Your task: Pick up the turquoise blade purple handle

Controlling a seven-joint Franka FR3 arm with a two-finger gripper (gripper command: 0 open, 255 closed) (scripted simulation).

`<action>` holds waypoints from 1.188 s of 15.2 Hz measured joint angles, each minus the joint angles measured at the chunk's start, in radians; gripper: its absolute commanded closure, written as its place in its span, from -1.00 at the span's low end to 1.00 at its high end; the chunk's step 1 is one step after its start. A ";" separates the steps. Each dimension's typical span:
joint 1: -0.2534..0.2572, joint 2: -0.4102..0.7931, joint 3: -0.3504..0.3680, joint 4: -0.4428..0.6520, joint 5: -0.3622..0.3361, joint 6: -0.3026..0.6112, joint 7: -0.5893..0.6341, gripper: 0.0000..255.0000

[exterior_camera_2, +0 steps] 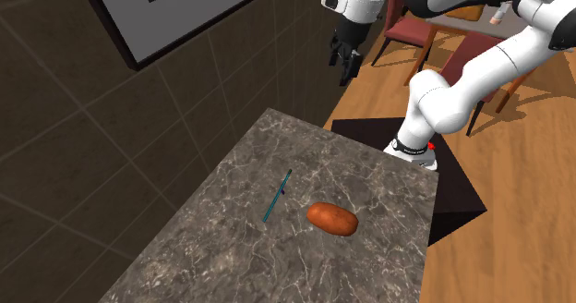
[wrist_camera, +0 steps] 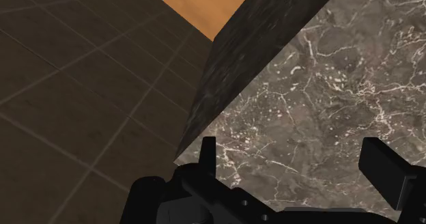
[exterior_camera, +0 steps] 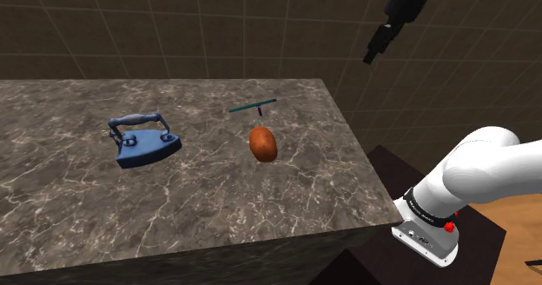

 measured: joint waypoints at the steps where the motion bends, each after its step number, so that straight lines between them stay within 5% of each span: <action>1: 0.000 0.000 0.000 0.000 0.000 0.000 0.000 -1.00; 18: 0.093 0.577 0.242 0.320 -0.060 0.091 0.122 -1.00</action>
